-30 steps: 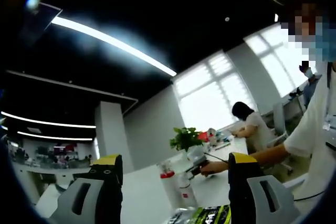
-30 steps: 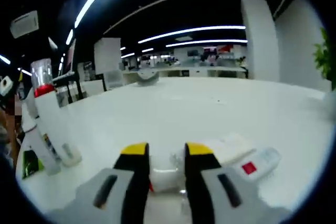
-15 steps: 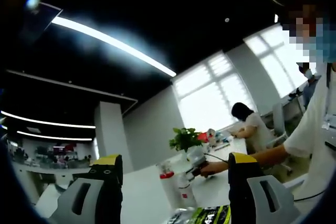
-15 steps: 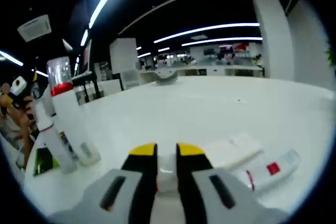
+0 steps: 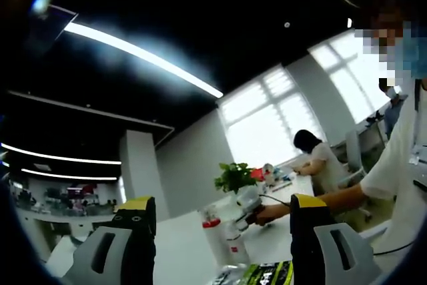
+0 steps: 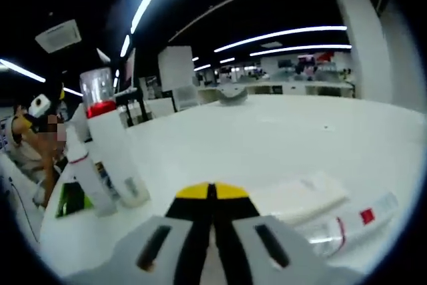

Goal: Arrange the skincare products in the storage area until every visible bottle or jar stands upright without overlapping.

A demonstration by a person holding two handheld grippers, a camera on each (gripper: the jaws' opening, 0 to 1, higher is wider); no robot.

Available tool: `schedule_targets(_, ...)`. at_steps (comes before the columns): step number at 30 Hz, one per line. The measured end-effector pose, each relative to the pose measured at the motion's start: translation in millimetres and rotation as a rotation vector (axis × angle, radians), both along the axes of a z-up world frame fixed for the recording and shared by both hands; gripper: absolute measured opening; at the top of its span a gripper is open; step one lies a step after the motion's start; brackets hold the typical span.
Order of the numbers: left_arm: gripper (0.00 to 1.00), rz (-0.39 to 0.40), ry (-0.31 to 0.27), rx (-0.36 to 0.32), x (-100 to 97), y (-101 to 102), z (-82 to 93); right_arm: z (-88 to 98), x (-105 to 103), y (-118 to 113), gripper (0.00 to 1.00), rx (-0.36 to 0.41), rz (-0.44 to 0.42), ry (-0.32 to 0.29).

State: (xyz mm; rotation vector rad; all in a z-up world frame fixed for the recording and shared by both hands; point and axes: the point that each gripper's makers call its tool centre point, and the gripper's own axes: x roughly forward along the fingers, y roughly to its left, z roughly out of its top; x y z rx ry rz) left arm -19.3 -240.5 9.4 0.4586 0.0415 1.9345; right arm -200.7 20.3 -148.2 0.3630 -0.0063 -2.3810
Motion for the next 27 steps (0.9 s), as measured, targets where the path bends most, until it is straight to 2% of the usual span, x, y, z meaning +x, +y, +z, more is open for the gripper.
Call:
schedule_targets(3, 0.84, -0.002, 0.001, 0.001, 1.0, 0.0, 0.2, -0.2, 8.4, -5.3, 0.0, -0.028, 0.06, -0.02)
schedule_targets(9, 0.84, -0.001, 0.002, 0.003, 1.6, -1.0, 1.0, -0.2, 25.1, -9.6, 0.0, -0.026, 0.172, -0.028)
schedule_targets(16, 0.84, 0.001, 0.003, -0.002, 1.4, -0.2, -0.5, 0.8, 37.7, -7.5, 0.0, -0.041, 0.282, -0.001)
schedule_targets(21, 0.84, -0.004, 0.004, -0.002, 3.4, 0.2, -0.3, 1.9, 41.3, 1.8, 0.0, -0.056, 0.288, -0.027)
schedule_targets(26, 0.84, -0.012, 0.004, 0.006, 4.4, -1.6, 1.4, 1.0, 37.3, 11.8, 0.0, 0.008, 0.25, -0.017)
schedule_targets(27, 0.84, -0.011, 0.004, 0.007, 4.2, -2.0, 1.7, 0.6, 34.5, 14.3, 0.0, 0.045, 0.234, 0.005)
